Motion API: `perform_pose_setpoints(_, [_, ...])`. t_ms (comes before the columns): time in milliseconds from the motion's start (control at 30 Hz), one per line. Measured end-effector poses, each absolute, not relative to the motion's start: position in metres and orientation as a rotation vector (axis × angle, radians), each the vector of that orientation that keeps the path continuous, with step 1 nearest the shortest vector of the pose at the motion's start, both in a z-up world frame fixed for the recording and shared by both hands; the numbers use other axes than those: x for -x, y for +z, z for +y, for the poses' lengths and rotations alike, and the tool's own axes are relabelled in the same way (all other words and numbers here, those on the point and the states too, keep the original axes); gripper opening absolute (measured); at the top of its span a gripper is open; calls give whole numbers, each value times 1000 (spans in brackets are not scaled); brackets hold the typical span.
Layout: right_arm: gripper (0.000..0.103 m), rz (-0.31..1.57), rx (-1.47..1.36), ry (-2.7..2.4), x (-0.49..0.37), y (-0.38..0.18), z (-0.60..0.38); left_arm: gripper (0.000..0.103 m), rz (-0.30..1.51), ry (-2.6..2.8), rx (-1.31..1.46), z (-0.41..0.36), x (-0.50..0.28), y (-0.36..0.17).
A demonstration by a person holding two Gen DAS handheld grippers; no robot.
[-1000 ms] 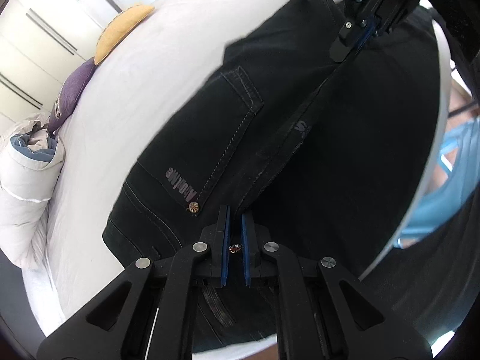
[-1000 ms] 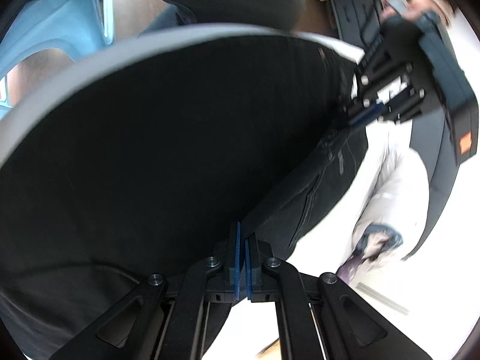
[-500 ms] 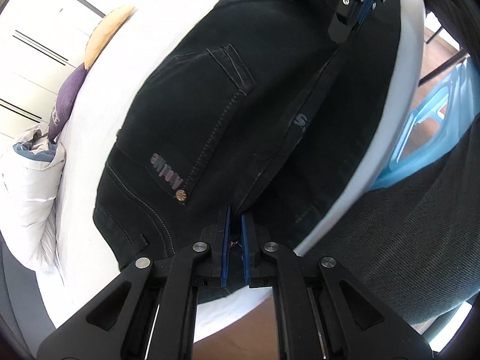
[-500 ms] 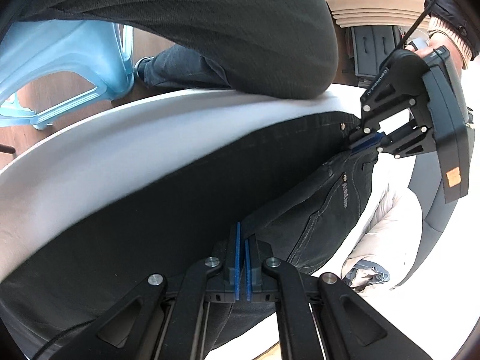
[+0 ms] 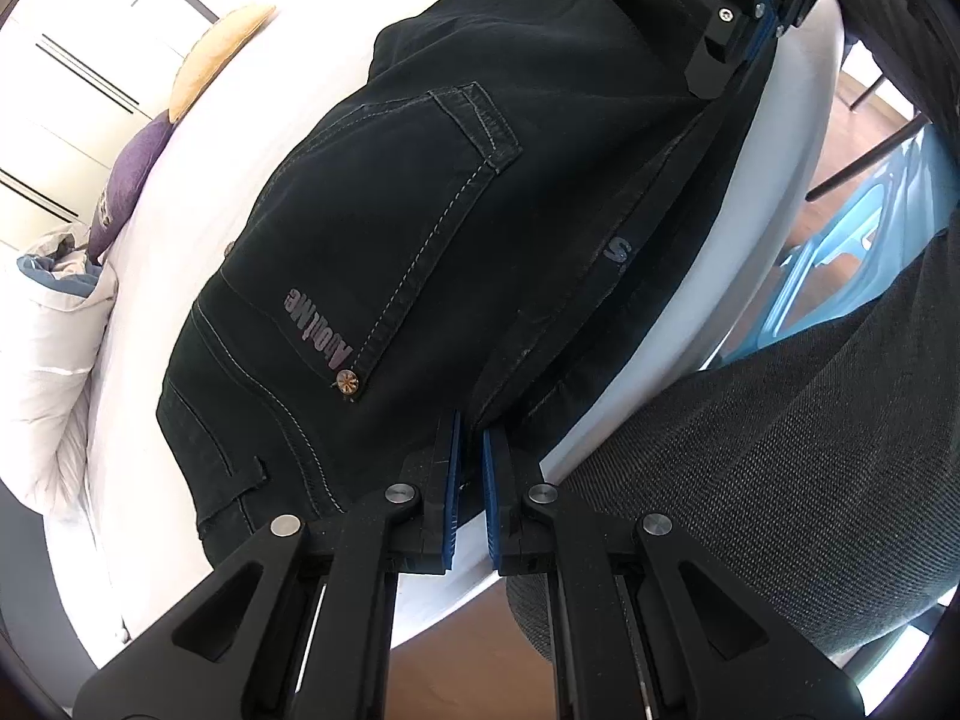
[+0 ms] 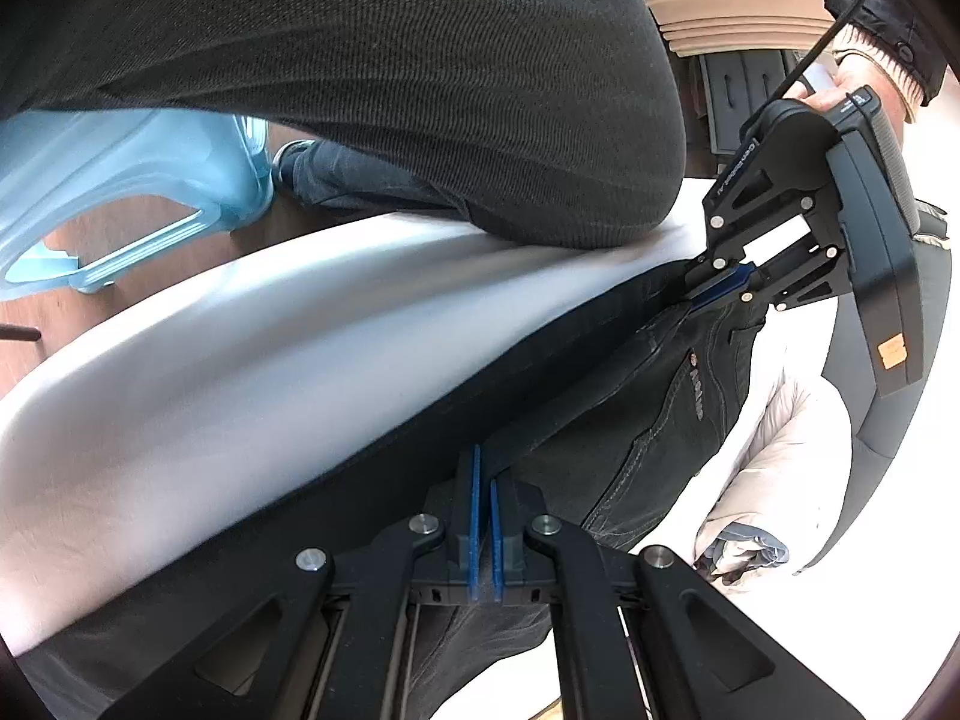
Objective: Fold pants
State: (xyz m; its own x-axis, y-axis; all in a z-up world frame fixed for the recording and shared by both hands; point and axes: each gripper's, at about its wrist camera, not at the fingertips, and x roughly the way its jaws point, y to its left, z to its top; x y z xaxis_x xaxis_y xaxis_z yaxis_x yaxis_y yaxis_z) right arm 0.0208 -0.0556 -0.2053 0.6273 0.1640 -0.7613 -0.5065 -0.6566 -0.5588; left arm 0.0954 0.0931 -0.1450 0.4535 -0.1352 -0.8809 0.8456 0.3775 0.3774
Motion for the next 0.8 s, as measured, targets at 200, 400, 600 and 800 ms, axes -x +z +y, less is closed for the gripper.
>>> perform_pose_setpoints(200, [3,280,2036,1045,-14,-211,-57,6,872,-714,-946,95,-103,-149])
perform_pose_setpoints(400, [4,291,2016,1020,-8,-213,-56,8,863,-690,-927,99,-89,-155])
perform_pose_setpoints(600, [8,310,1968,920,-8,-230,-56,69,903,-609,-930,106,-96,-150])
perform_pose_setpoints(800, [55,216,1878,743,-3,-232,-56,88,915,-558,-883,131,-95,-123])
